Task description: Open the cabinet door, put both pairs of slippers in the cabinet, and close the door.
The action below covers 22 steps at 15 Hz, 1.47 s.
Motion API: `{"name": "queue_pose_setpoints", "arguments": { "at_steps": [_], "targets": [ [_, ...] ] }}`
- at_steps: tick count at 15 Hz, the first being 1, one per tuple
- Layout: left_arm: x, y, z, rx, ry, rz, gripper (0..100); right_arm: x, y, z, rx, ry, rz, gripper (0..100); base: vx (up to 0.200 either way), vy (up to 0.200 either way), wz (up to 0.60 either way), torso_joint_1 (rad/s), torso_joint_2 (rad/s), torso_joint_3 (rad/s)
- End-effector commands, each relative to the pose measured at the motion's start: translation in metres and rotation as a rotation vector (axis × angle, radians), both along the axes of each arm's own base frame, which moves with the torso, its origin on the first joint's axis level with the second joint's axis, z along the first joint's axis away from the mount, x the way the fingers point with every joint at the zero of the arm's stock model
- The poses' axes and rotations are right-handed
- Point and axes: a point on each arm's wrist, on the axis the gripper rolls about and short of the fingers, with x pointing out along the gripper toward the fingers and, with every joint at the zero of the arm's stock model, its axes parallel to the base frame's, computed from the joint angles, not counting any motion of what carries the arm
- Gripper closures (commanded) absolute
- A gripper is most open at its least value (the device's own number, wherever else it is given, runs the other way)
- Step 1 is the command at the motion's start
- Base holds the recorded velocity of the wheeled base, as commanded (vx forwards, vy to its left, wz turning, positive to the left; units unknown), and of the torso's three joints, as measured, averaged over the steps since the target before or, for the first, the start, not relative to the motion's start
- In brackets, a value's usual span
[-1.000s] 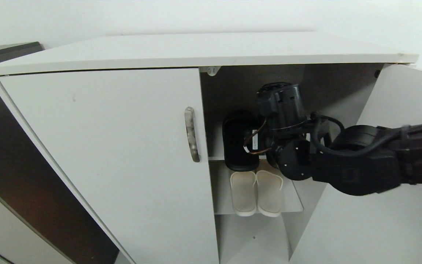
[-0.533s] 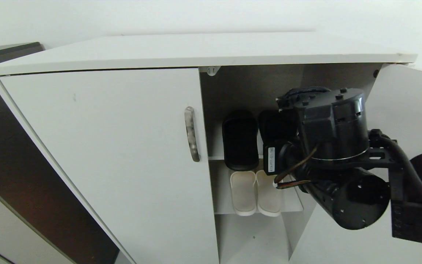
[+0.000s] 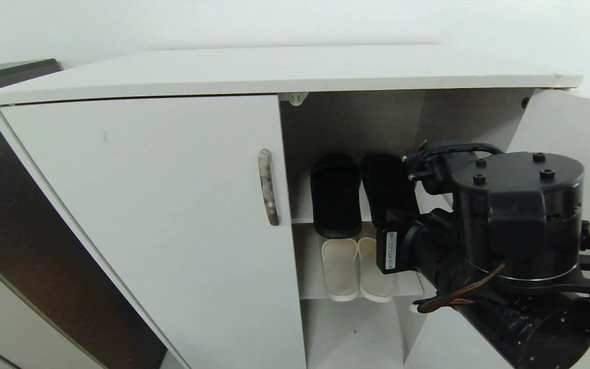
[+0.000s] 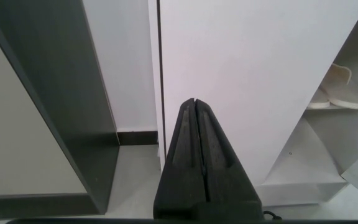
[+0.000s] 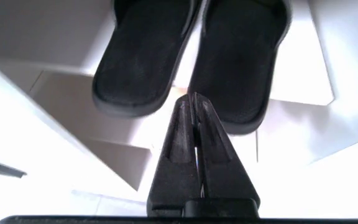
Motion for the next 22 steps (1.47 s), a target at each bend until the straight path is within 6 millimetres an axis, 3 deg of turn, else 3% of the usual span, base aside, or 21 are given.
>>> {"name": "queue_pose_setpoints", "arguments": {
  "at_steps": [1,6,22],
  "targets": [
    [0.000,0.000,0.000,0.000,0.001,0.000,100,0.000,0.001,-0.002,-0.006,0.003,0.002,100,0.000,0.000,0.00,0.000,0.00,0.000],
    [0.000,0.000,0.000,0.000,0.000,0.000,100,-0.001,0.002,-0.007,-0.020,0.011,0.003,100,0.000,0.000,0.00,0.000,0.00,0.000],
    [0.000,0.000,0.000,0.000,0.000,0.000,100,-0.003,-0.003,-0.019,-0.059,0.034,0.006,100,-0.200,0.000,0.00,0.001,0.00,0.003]
  ]
}}
